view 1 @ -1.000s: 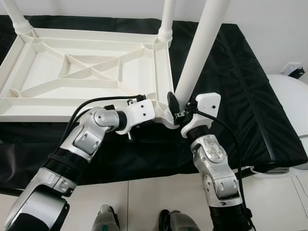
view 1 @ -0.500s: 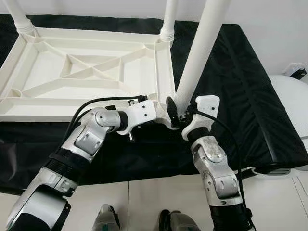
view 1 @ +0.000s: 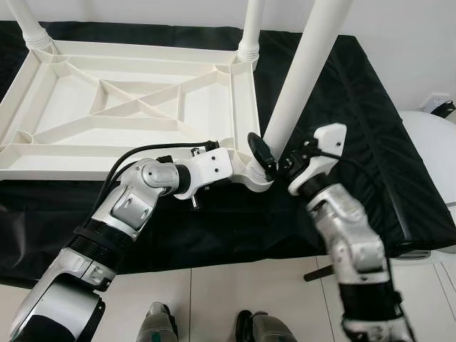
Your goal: Building children table
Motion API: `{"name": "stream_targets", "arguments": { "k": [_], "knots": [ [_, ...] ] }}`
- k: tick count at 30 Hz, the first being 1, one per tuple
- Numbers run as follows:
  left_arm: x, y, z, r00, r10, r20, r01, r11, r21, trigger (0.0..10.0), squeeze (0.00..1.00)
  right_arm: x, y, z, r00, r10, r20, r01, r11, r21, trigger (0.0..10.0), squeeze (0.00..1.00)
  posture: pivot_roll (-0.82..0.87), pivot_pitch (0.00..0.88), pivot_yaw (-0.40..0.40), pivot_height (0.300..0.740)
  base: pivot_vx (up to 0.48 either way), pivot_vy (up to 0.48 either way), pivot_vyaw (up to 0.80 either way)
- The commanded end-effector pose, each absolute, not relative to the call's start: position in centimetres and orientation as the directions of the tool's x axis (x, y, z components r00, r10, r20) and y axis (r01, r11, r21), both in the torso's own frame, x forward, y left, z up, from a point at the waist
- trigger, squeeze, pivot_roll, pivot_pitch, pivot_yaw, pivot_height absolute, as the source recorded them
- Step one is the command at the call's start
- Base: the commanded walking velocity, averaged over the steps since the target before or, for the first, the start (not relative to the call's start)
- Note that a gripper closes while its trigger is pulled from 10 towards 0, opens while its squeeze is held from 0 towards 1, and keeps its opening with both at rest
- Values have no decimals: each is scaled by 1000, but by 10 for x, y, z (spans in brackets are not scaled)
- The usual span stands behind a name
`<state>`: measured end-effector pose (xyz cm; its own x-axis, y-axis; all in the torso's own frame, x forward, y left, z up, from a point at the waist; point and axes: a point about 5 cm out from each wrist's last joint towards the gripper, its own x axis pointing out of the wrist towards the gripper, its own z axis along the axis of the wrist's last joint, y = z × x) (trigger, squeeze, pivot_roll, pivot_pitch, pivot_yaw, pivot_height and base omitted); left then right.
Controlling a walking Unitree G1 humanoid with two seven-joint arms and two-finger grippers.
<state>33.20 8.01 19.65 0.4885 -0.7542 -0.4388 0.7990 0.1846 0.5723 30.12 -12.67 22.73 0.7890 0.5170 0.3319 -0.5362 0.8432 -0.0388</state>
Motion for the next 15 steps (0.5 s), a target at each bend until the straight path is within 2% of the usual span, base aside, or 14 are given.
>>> {"name": "stream_targets", "arguments": {
  "k": [1, 9, 10, 12, 13, 15],
  "knots": [
    [329, 72, 198, 464, -772, -435, 793, 142, 593, 10000, 0, 304, -143, 230, 758, 557, 340, -575, 816, -55, 10000, 1000, 60, 204, -29, 740, 0, 0, 0],
    [330, 74, 199, 471, -769, -433, 789, 148, 596, 10000, 0, 314, -158, 227, 628, 730, 270, -735, 670, -105, 10000, 1000, 71, 208, -28, 740, 0, 0, 0],
    [330, 75, 199, 472, -768, -433, 789, 149, 596, 10000, 0, 315, -159, 225, 596, 763, 248, -765, 634, -114, 10000, 749, 71, 208, -28, 740, 0, 0, 0],
    [330, 75, 199, 473, -767, -434, 789, 149, 596, 10000, 0, 316, -160, 224, 579, 781, 232, -782, 613, -112, 10000, 749, 71, 208, -27, 740, 0, 0, 0],
    [330, 75, 199, 473, -767, -434, 789, 149, 596, 10000, 0, 317, -161, 223, 570, 791, 223, -791, 602, -111, 10000, 0, 71, 208, -27, 740, 0, 0, 0],
    [330, 76, 199, 474, -766, -434, 789, 150, 596, 10000, 0, 320, -161, 223, 555, 806, 208, -802, 584, -125, 10000, 0, 76, 210, -26, 740, 0, 0, 0]
  ]
}}
